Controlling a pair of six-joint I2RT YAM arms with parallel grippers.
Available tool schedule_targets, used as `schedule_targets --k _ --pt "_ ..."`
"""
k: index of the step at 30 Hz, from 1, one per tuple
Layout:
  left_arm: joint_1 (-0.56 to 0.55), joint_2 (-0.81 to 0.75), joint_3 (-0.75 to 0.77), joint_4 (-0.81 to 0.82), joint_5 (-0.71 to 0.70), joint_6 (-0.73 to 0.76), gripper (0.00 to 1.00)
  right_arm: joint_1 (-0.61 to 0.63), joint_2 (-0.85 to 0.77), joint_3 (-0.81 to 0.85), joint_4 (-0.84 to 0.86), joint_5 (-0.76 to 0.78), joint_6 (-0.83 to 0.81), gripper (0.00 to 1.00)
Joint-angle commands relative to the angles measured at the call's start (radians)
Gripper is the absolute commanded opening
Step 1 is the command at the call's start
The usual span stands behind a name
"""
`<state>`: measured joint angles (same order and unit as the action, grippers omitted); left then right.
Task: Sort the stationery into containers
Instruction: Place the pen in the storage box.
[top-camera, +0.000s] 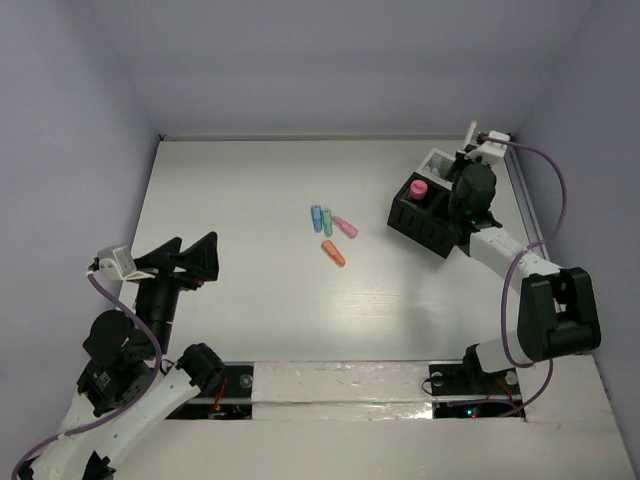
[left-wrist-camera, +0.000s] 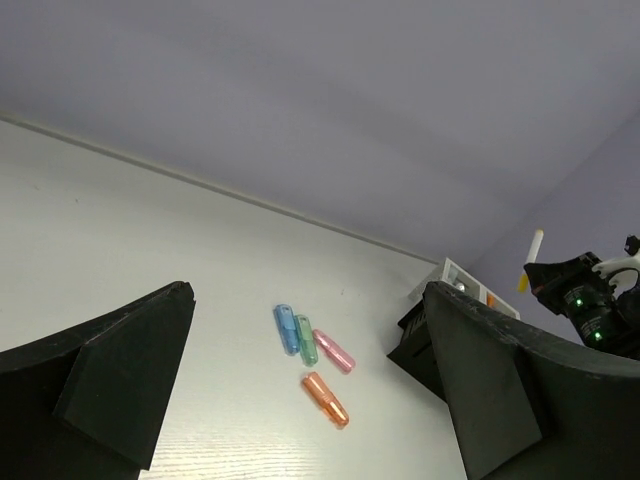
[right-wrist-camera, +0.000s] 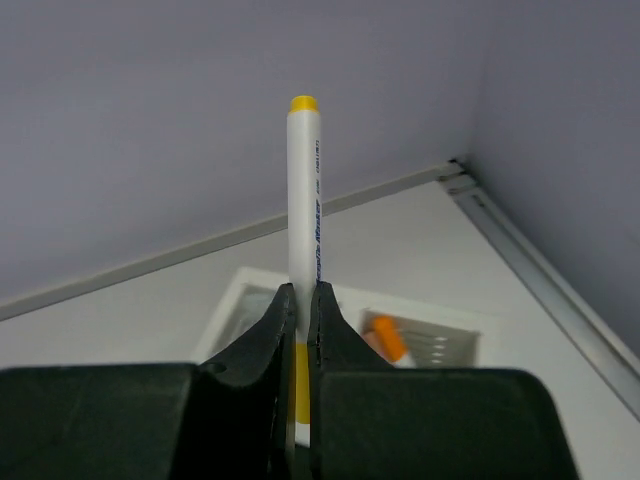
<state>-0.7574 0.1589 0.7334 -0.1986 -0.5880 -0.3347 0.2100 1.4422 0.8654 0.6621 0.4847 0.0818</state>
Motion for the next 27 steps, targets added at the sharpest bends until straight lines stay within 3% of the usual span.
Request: schedule_targets --k 1,12,23,25,26,27 --pt "0.006 0.001 -0.005 0.051 0.042 0.000 0.99 -0.075 0.018 -0.011 0.090 0.023 -0.040 0.00" --pt "0.015 -0.018 -0.008 0.060 0.073 0.005 0.99 -0.179 0.207 0.027 0.093 -0.008 -0.109 0.00" --pt "0.015 -0.022 -0.009 0.065 0.088 0.005 0.99 -0.199 0.248 0.020 0.097 -0.008 -0.103 0.00" --pt "0.015 -0.021 -0.009 0.067 0.088 0.005 0.99 -0.199 0.241 0.001 0.106 0.017 -0.090 0.10" --pt "0.015 -0.019 -0.009 0.068 0.091 0.005 0.99 -0.199 0.222 -0.008 0.116 0.029 -0.082 0.29" --pt "0.015 -0.019 -0.009 0.068 0.093 0.006 0.99 -0.199 0.210 -0.020 0.129 0.043 -0.048 0.40"
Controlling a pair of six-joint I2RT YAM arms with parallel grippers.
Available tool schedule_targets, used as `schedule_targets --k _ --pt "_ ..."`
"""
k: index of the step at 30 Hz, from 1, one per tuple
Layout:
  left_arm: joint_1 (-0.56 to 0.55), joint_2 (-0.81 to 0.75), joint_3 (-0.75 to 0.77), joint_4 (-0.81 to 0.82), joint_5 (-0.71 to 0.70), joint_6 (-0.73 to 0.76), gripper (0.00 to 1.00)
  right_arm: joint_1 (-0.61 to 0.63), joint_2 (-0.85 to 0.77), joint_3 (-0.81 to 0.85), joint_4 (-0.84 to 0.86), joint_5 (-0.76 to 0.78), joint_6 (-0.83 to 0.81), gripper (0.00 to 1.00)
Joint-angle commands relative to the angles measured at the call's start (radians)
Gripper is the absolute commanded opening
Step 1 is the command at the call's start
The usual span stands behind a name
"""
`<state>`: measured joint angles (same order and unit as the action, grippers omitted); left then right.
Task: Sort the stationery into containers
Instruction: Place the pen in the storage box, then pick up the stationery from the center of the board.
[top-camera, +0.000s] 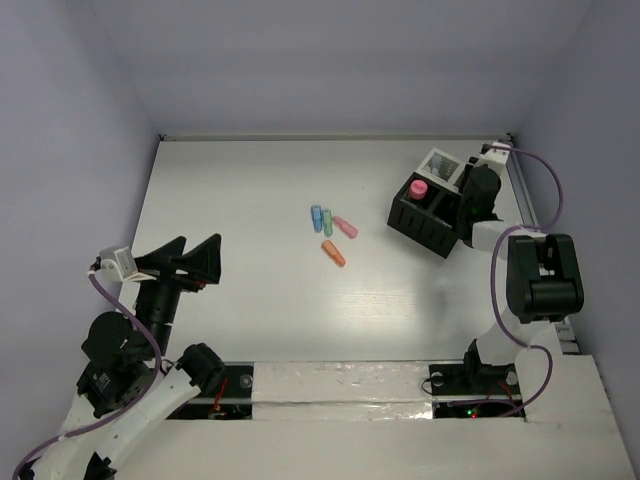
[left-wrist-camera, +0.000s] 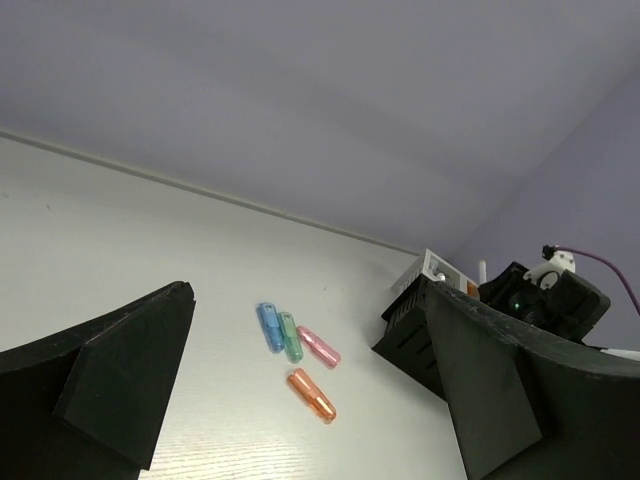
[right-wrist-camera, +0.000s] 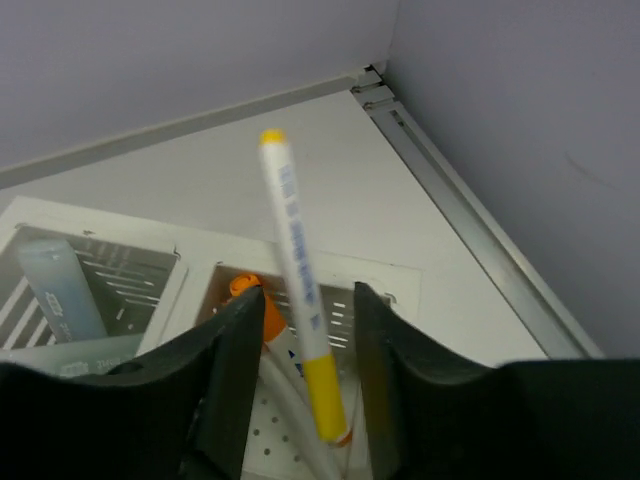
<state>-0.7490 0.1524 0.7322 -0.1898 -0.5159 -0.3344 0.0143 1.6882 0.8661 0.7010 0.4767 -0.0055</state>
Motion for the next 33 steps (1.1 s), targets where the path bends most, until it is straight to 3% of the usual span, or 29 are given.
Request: schedule_targets --k 1,2,6,8,13,20,25,27,30,33 --pt "0.007 -0.011 -0.008 0.059 0.020 0.006 0.99 -0.004 -0.051 -0.039 0.100 0.063 0.050 0.50" --pt "0.007 -0.010 -0.008 0.059 0.022 0.006 0.99 -0.004 -0.065 -0.044 0.103 0.066 0.062 0.64" --pt "0.007 -0.004 -0.008 0.059 0.024 0.008 0.99 -0.004 -0.148 -0.021 0.043 0.008 0.107 0.85" --pt "0.017 -0.002 -0.010 0.061 0.025 0.006 0.99 -0.004 -0.194 0.010 -0.019 -0.067 0.160 0.92" --pt "0.046 0.015 -0.011 0.067 0.048 0.006 0.99 0.119 -0.232 0.060 -0.105 -0.154 0.162 0.98" --pt "0.109 0.047 -0.013 0.078 0.086 0.008 0.99 0.397 -0.131 0.194 -0.303 -0.346 0.125 0.97" --pt "0.128 0.075 -0.014 0.081 0.102 0.008 0.99 0.550 0.085 0.393 -0.541 -0.398 0.099 0.95" --pt "0.151 0.081 -0.016 0.084 0.114 0.008 0.99 0.572 0.142 0.479 -0.621 -0.398 0.107 0.77" --pt "0.180 0.090 -0.019 0.092 0.135 0.008 0.99 0.584 0.228 0.548 -0.662 -0.398 0.127 0.59" --pt "0.194 0.101 -0.020 0.096 0.160 0.006 0.99 0.584 0.290 0.605 -0.701 -0.408 0.148 0.53"
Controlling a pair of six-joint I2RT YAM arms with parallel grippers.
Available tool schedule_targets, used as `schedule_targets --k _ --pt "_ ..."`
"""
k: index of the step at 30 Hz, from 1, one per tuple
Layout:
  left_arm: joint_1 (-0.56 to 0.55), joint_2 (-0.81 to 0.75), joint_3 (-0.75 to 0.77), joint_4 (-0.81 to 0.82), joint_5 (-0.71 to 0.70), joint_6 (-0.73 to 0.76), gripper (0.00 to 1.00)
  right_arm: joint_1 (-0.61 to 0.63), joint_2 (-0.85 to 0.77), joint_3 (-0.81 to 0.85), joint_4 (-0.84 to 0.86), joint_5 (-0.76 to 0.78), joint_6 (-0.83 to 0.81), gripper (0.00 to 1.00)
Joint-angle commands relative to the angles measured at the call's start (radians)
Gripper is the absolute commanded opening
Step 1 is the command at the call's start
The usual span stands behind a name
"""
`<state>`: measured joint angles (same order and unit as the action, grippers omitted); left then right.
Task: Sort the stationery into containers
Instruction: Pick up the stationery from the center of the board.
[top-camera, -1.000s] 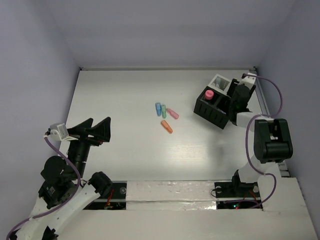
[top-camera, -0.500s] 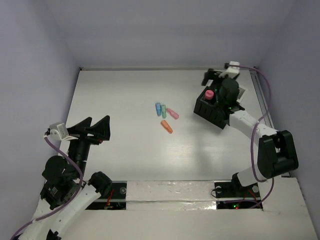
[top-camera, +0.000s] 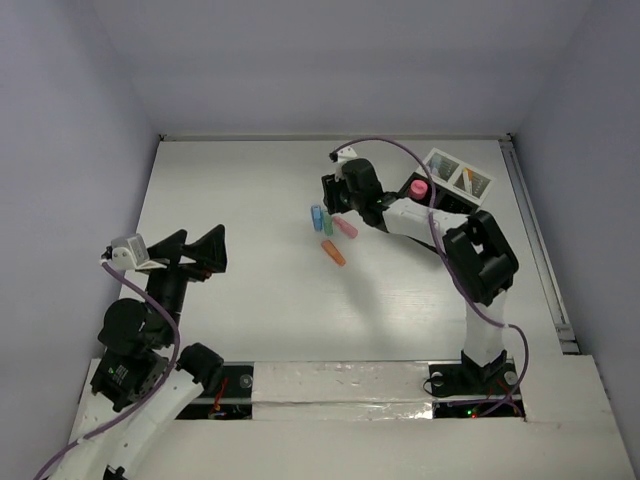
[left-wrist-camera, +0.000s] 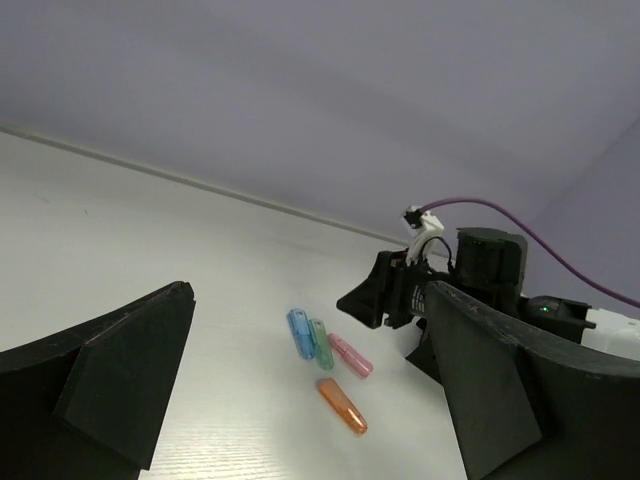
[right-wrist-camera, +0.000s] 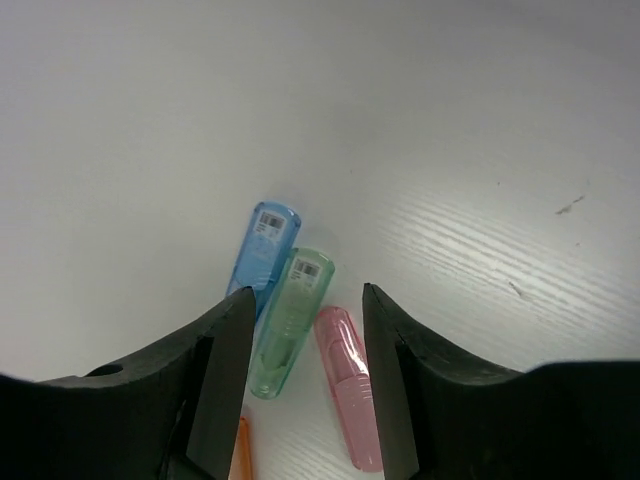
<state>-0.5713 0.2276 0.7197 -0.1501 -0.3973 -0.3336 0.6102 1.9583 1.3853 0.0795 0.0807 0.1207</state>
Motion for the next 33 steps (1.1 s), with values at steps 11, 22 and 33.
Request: schedule_targets --k 11,22,33 --pt "0.120 0.065 -0.014 0.081 0.149 0.004 0.99 0.016 0.137 0.155 -0.179 -0.041 0.042 0.45" --pt "0.172 0.065 -0.019 0.086 0.169 -0.012 0.99 0.045 0.232 0.234 -0.221 -0.016 0.039 0.48" --pt "0.200 0.036 -0.034 0.115 0.232 -0.004 0.99 0.063 0.252 0.271 -0.198 0.008 0.085 0.17"
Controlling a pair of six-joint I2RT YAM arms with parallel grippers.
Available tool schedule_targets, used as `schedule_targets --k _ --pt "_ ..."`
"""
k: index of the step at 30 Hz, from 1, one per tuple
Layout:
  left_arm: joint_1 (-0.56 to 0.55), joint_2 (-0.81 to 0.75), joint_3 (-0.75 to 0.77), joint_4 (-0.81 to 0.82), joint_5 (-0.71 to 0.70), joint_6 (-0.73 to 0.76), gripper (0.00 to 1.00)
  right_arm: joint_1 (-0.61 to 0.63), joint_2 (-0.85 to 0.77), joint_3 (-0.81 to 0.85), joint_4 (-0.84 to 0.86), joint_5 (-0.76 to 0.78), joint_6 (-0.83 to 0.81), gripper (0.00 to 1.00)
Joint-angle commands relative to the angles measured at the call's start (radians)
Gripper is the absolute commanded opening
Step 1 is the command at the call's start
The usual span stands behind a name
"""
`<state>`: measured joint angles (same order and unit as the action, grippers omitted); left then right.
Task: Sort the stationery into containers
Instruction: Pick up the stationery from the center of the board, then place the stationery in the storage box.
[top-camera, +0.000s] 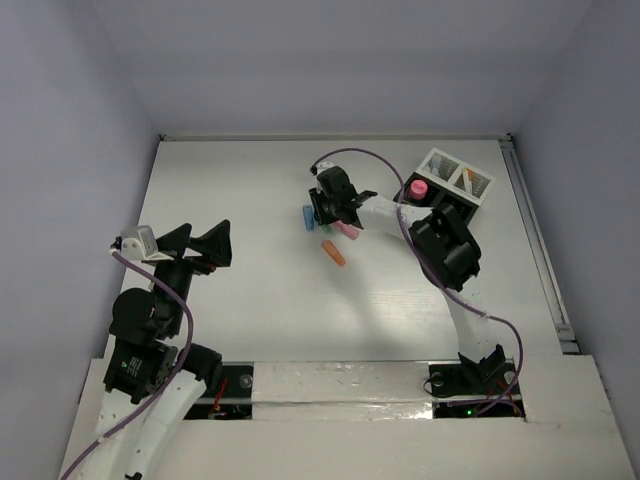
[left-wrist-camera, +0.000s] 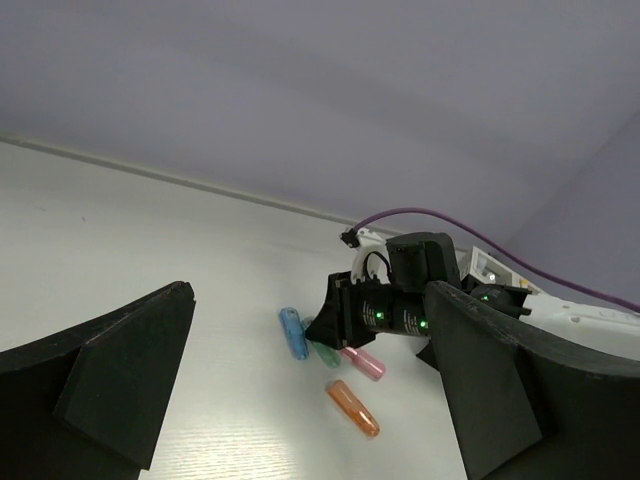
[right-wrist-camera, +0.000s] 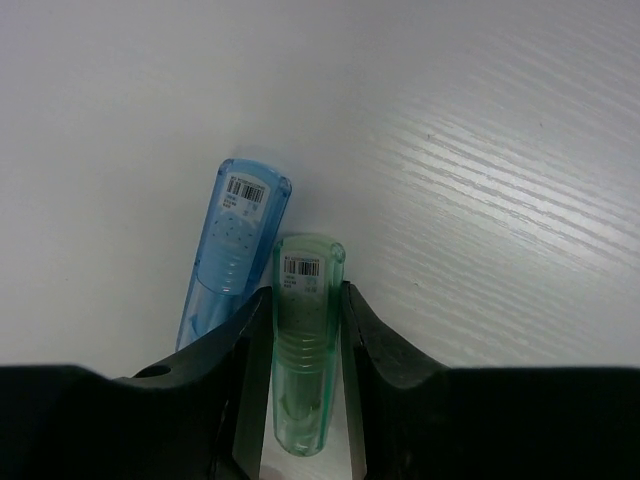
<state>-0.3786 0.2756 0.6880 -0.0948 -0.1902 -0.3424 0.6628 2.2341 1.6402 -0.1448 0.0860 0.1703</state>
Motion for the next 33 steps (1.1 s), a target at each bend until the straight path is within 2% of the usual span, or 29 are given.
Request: schedule_targets --k 1,5,7,8,11,14,15,18,19,22,26,33 --pt "0.007 -0.009 -0.001 0.058 0.024 0.005 0.99 0.011 -0.039 0.014 0.039 0.000 0.041 0.16" --pt "0.007 -0.009 -0.001 0.053 0.014 0.003 0.99 0.011 -0.157 -0.034 0.164 0.041 0.080 0.10" --pt "0.007 -0.006 -0.001 0.052 0.017 0.003 0.99 0.011 -0.229 -0.107 0.218 0.075 0.084 0.10" --pt "0.007 -0.004 0.002 0.050 0.018 0.003 0.99 0.011 -0.308 -0.140 0.282 0.090 0.083 0.10" --pt "0.007 -0.004 0.004 0.049 0.024 0.003 0.99 0.011 -0.440 -0.294 0.400 0.139 0.066 0.10" --pt "0.007 -0.009 0.001 0.050 0.035 0.002 0.99 -0.022 -0.618 -0.452 0.474 0.259 0.046 0.10" --pt "0.007 -0.010 0.001 0.052 0.044 0.002 0.99 -0.049 -0.704 -0.495 0.496 0.318 0.035 0.10" --pt "0.007 -0.010 -0.001 0.056 0.066 0.000 0.99 -0.113 -0.819 -0.647 0.533 0.411 0.053 0.10" --pt "0.007 -0.010 -0.002 0.056 0.070 0.000 0.99 -0.171 -0.888 -0.680 0.531 0.417 0.072 0.10" --pt "0.007 -0.015 -0.001 0.058 0.084 0.000 0.99 -0.241 -1.006 -0.799 0.527 0.483 0.127 0.10" --pt "0.007 -0.024 -0.005 0.063 0.098 -0.001 0.99 -0.327 -1.059 -0.887 0.540 0.577 0.130 0.11" --pt "-0.002 -0.029 -0.007 0.066 0.109 -0.004 0.99 -0.338 -0.999 -0.927 0.565 0.685 0.071 0.12"
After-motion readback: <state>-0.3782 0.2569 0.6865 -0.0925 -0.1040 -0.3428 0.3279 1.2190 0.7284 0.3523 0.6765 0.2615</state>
